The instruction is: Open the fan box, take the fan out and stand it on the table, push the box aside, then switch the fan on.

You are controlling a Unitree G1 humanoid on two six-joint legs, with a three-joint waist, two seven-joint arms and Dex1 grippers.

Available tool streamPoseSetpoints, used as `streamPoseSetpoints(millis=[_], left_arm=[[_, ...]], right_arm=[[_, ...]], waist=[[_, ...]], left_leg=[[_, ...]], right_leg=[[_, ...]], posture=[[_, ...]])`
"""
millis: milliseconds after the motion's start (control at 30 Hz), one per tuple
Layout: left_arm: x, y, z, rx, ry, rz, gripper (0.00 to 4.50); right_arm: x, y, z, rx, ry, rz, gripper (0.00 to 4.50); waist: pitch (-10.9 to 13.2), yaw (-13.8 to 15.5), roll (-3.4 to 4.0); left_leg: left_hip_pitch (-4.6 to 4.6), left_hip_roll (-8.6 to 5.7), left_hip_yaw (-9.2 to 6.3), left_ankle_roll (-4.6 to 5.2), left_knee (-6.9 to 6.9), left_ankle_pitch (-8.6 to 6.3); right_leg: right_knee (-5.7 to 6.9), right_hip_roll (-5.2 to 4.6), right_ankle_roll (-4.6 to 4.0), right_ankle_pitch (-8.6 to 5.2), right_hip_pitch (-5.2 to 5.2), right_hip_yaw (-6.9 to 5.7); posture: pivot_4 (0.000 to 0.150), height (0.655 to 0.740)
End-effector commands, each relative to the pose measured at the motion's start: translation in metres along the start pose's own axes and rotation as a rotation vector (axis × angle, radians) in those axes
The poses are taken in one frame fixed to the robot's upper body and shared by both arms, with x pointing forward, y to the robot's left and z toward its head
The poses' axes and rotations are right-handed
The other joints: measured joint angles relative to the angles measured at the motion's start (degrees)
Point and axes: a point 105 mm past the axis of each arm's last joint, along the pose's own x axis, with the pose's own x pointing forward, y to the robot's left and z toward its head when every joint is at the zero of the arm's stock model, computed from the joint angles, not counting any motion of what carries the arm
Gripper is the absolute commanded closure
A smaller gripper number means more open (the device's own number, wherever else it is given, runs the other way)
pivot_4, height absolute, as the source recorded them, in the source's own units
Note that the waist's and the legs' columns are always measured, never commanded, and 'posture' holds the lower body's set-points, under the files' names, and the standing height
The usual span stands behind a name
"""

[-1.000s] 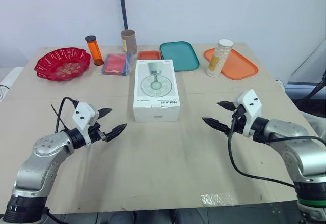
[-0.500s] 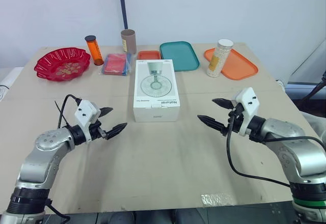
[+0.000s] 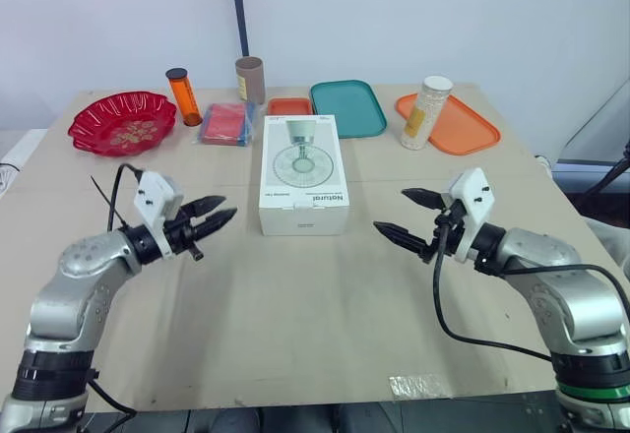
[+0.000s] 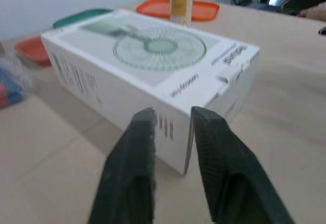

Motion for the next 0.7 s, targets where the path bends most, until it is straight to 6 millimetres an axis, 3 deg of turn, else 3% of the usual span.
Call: streamPoseSetpoints(millis=[33,300,500,700], left_arm=[[0.013,0.003,0.010,0.026,-0.024,-0.034,4.48],[0.064,0.018,-0.008,0.140,0.080,-0.110,4.48],[0.073,0.023,-0.024,0.187,0.126,-0.159,4.48],[0.073,0.021,-0.034,0.208,0.140,-0.173,4.48]], right_arm=[[0.009,0.008,0.021,-0.077,-0.049,-0.001,0.00],[0.034,0.035,0.034,-0.197,-0.061,0.071,0.00],[0.046,0.046,0.033,-0.241,-0.058,0.121,0.00],[0.068,0.042,0.031,-0.238,-0.064,0.130,0.00]], waist=[[0.00,-0.01,0.00],[0.00,0.06,0.00],[0.00,-0.06,0.00],[-0.01,-0.06,0.00]], left_leg=[[0.01,0.00,-0.01,0.00,0.00,0.00],[-0.03,-0.04,-0.06,-0.02,0.01,0.02],[-0.08,-0.04,-0.08,-0.02,0.01,0.01],[-0.03,-0.04,-0.11,-0.01,0.13,0.01]], right_leg=[[0.01,0.00,0.00,0.00,0.00,0.00],[0.00,-0.01,0.00,0.01,-0.01,-0.06],[0.02,-0.01,-0.01,0.01,-0.09,-0.09],[0.09,-0.01,-0.02,0.02,0.00,-0.11]], posture=[[0.150,0.7400],[0.150,0.7400],[0.150,0.7400],[0.150,0.7400]])
